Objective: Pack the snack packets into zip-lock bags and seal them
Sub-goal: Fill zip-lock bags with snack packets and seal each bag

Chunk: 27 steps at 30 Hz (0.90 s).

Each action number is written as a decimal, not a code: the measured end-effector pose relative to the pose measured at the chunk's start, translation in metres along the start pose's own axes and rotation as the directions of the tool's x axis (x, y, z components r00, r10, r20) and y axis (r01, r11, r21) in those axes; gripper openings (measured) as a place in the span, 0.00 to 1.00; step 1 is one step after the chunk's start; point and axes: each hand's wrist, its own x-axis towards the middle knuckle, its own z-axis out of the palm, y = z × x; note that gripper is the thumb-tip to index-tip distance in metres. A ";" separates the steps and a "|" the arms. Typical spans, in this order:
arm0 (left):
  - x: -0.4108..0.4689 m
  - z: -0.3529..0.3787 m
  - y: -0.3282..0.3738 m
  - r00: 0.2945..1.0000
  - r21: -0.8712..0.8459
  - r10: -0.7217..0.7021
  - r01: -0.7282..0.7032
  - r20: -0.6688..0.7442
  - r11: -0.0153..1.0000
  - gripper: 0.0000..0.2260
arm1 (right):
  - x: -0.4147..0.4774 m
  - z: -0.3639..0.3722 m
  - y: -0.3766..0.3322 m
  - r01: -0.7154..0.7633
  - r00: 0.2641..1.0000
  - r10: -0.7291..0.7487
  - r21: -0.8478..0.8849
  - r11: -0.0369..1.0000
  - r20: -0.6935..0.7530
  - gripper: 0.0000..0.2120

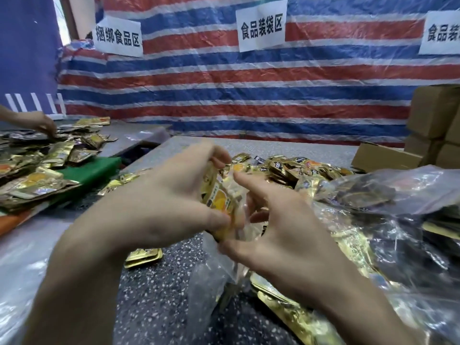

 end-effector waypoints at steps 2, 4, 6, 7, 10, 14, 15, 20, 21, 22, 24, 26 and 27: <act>0.005 0.007 0.002 1.000 -0.110 -0.009 0.007 -0.018 0.994 0.33 | 0.001 0.001 0.001 0.046 0.999 -0.046 0.016 0.999 -0.023 0.28; 0.008 0.011 0.001 0.997 -0.109 0.000 -0.008 -0.071 0.994 0.35 | 0.003 -0.002 0.003 0.051 0.998 -0.049 0.064 0.997 -0.040 0.25; 0.010 0.008 -0.003 1.000 -0.203 -0.010 0.004 -0.029 0.979 0.34 | 0.004 -0.007 0.007 0.011 0.999 -0.005 0.119 0.993 -0.051 0.28; 0.011 0.006 -0.005 1.000 -0.268 -0.013 0.013 0.001 0.963 0.30 | 0.004 -0.010 0.009 -0.018 0.998 0.028 0.175 0.984 -0.052 0.29; 0.022 0.003 -0.023 0.996 -0.255 -0.006 -0.016 -0.086 0.967 0.13 | 0.006 -0.019 0.015 -0.092 0.994 0.106 0.336 0.937 -0.023 0.32; 0.038 0.006 -0.053 1.000 -0.420 0.002 0.005 0.017 0.907 0.20 | 0.007 -0.029 0.014 -0.166 0.986 0.117 0.603 0.780 0.120 0.29; 0.039 0.007 -0.060 0.990 -0.494 0.055 0.016 0.129 0.869 0.21 | 0.007 -0.030 0.014 -0.183 0.983 0.132 0.647 0.740 0.127 0.28; 0.037 0.006 -0.076 0.932 -0.639 0.203 0.038 0.299 0.768 0.23 | 0.007 -0.035 0.023 -0.240 0.965 0.259 0.545 0.803 0.043 0.22; 0.037 0.004 -0.077 0.925 -0.627 0.204 0.047 0.321 0.778 0.24 | 0.007 -0.037 0.024 -0.244 0.964 0.265 0.500 0.831 0.031 0.19; 0.035 0.002 -0.078 0.914 -0.595 0.202 0.053 0.353 0.802 0.23 | 0.007 -0.039 0.024 -0.247 0.964 0.266 0.457 0.854 0.024 0.17; 0.033 -0.001 -0.081 0.900 -0.476 0.161 0.057 0.406 0.878 0.20 | 0.007 -0.043 0.025 -0.242 0.967 0.252 0.385 0.891 0.024 0.13; 0.033 -0.002 -0.082 0.913 -0.377 0.089 0.074 0.398 0.923 0.13 | 0.006 -0.046 0.026 -0.227 0.973 0.227 0.311 0.923 0.034 0.15; 0.033 -0.002 -0.082 0.923 -0.371 0.060 0.093 0.380 0.924 0.09 | 0.006 -0.048 0.026 -0.220 0.975 0.216 0.256 0.941 0.046 0.16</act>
